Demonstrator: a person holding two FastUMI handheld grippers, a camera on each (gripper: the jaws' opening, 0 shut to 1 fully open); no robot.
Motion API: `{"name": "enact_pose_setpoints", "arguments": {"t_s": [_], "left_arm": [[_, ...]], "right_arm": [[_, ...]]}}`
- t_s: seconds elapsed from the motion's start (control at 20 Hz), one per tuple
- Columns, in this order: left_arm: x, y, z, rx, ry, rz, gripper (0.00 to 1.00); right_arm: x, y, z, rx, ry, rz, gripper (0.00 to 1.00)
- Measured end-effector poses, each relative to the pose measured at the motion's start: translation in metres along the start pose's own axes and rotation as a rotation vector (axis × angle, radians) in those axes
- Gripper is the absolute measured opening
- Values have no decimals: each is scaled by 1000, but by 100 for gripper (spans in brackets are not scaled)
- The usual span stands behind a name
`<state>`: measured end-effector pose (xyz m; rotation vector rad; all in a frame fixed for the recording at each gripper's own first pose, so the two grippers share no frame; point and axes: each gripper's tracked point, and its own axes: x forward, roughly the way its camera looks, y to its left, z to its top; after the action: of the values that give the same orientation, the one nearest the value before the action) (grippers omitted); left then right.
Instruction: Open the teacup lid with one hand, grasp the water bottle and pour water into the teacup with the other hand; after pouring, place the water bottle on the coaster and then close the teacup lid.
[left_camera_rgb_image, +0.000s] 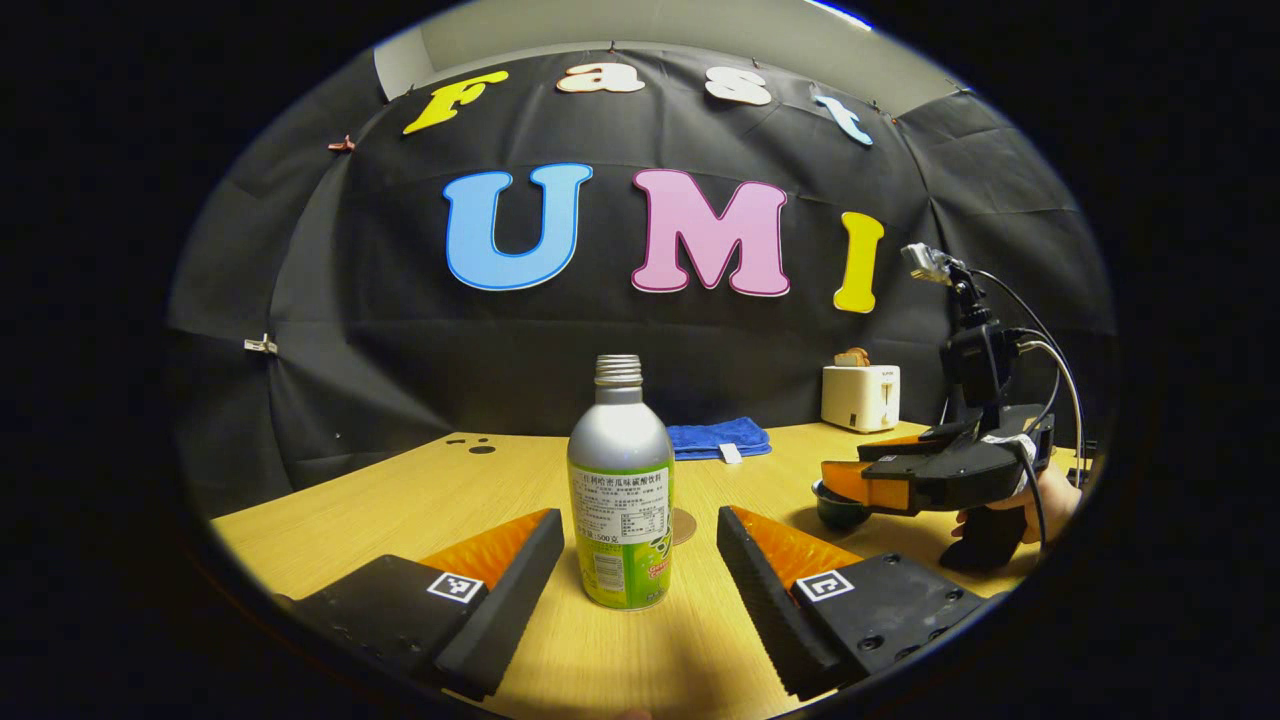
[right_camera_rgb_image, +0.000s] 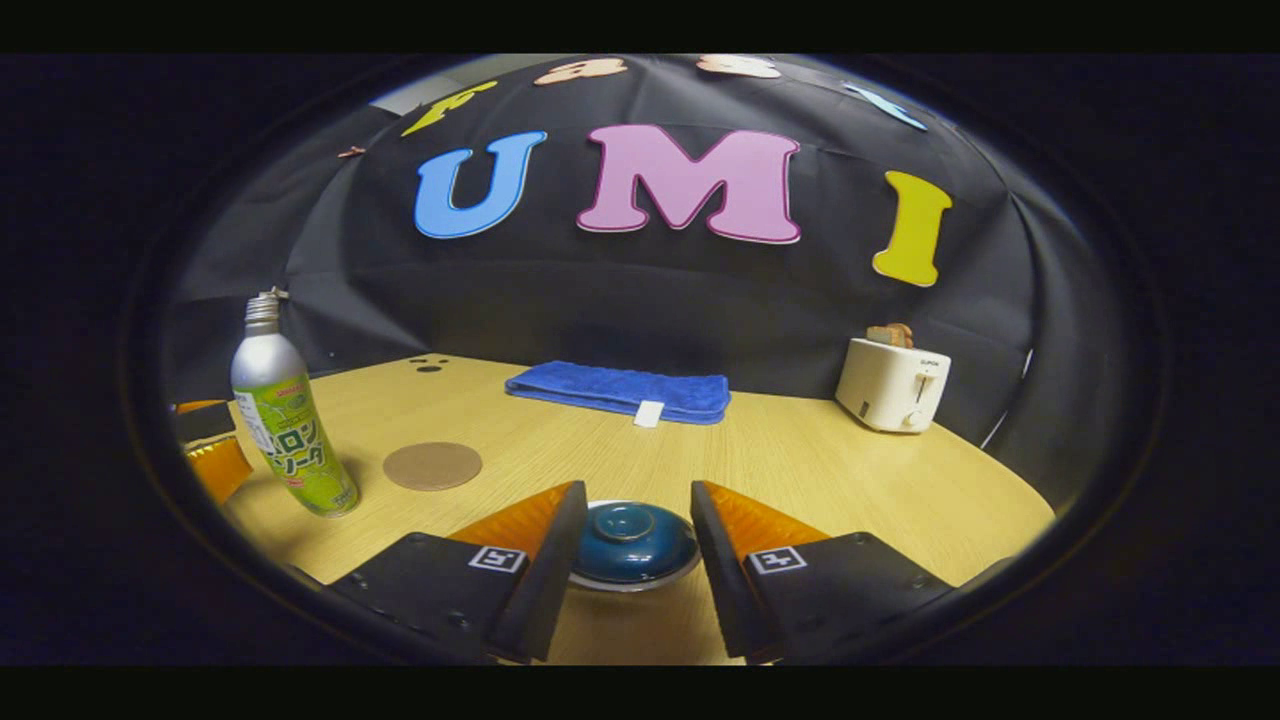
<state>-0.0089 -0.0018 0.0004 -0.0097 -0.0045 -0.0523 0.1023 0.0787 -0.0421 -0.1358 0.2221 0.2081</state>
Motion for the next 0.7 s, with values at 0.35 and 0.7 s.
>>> {"name": "enact_pose_setpoints", "arguments": {"t_s": [0.35,0.7], "left_arm": [[0,0,-1,0,0,0,98],[0,1,-2,0,1,-1,98]], "right_arm": [[5,7,-1,-63,18,7,54],[3,8,0,-47,24,19,31]]}}
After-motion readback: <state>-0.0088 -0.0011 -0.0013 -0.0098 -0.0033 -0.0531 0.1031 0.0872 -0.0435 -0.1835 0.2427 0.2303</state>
